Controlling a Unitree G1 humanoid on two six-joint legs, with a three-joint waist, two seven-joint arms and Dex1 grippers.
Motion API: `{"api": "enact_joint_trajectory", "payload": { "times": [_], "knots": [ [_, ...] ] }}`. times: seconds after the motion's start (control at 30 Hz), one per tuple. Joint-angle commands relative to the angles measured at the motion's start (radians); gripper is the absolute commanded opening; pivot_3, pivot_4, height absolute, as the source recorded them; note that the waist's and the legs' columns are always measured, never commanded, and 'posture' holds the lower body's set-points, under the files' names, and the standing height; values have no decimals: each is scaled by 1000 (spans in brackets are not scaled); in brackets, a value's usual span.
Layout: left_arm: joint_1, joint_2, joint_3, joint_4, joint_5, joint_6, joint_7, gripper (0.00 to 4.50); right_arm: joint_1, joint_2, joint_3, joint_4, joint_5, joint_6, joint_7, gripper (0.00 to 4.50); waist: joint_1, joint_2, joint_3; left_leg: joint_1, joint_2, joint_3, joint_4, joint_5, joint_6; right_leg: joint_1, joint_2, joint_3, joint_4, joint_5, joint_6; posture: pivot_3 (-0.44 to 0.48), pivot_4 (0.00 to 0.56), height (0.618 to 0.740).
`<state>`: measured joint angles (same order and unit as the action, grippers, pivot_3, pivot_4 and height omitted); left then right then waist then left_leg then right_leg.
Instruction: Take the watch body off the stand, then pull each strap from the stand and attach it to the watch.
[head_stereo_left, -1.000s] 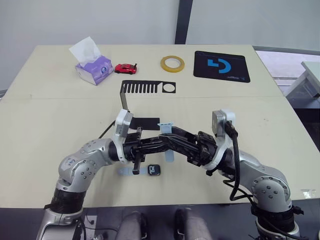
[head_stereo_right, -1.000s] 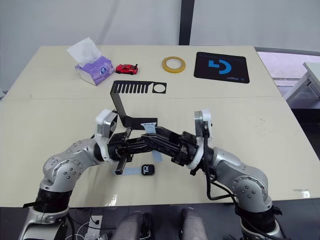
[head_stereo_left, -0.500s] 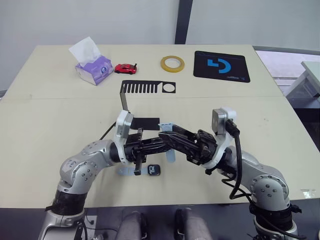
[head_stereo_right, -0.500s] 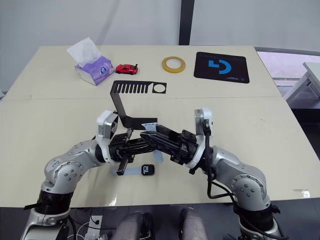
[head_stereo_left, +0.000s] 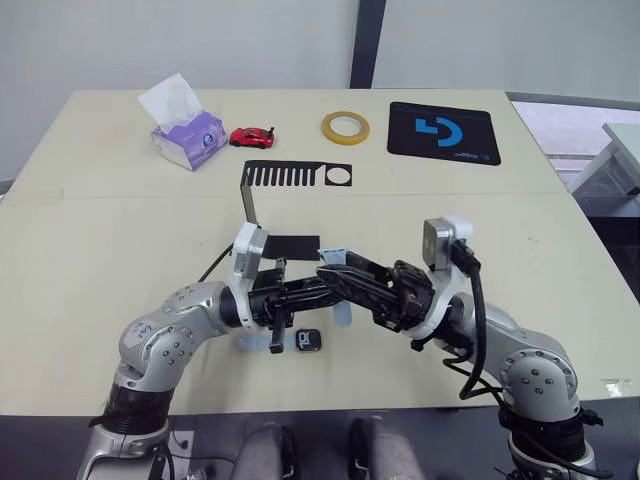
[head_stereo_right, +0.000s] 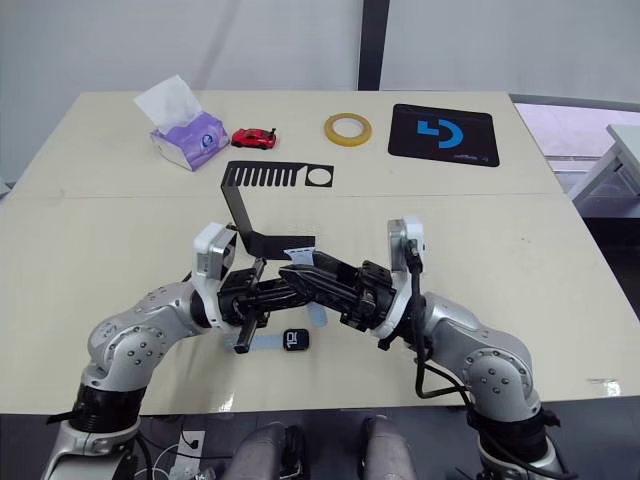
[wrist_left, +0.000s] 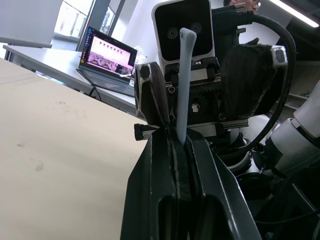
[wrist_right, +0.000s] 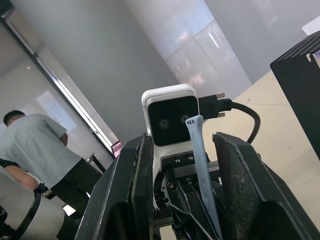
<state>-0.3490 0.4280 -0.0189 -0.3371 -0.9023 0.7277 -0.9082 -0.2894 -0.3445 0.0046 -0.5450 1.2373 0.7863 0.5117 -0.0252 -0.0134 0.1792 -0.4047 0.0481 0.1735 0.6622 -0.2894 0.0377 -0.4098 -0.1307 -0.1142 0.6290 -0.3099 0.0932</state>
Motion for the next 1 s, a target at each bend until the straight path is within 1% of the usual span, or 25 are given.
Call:
{"api": "enact_joint_trajectory", "payload": {
  "times": [0.03,0.4,0.5,0.57,0.6,0.83,0.9,1.0],
  "knots": [
    [0,-7,9,-37,-26,-2,1,0,-3,0,9,-13,6,-5,11,2116,0,0,0,0,0,0,0,0,0,0,0,0,0,0,0,0,150,740],
    [-2,-10,12,-35,-23,-5,4,0,-10,9,9,-7,11,-9,11,2116,0,0,0,0,0,0,0,0,0,0,0,0,0,0,0,0,150,740],
    [-3,-12,12,-35,-21,-8,5,0,-11,11,8,-5,13,-9,11,1239,0,0,0,0,0,0,0,0,0,0,0,0,0,0,0,0,150,740],
    [-3,-15,13,-35,-20,-9,6,0,-11,11,8,-4,14,-10,11,323,0,0,0,0,0,0,0,0,0,0,0,0,0,0,0,0,150,740],
    [-3,-16,13,-36,-20,-9,6,0,-11,11,8,-3,15,-10,10,21,0,0,0,0,0,0,0,0,0,0,0,0,0,0,0,0,150,740],
    [-3,-20,17,-38,-18,-14,4,0,-8,16,8,0,18,-13,15,21,0,0,0,0,0,0,0,0,0,0,0,0,0,0,0,0,150,740],
    [-2,-20,25,-41,-44,2,3,0,-8,17,8,0,18,-14,17,21,0,0,0,0,0,0,0,0,0,0,0,0,0,0,0,0,150,740],
    [2,-4,40,-53,-28,-11,12,1116,-12,7,4,-8,12,-19,28,0,0,0,0,0,0,0,0,0,0,0,0,0,0,0,0,0,150,740]
  ]
}}
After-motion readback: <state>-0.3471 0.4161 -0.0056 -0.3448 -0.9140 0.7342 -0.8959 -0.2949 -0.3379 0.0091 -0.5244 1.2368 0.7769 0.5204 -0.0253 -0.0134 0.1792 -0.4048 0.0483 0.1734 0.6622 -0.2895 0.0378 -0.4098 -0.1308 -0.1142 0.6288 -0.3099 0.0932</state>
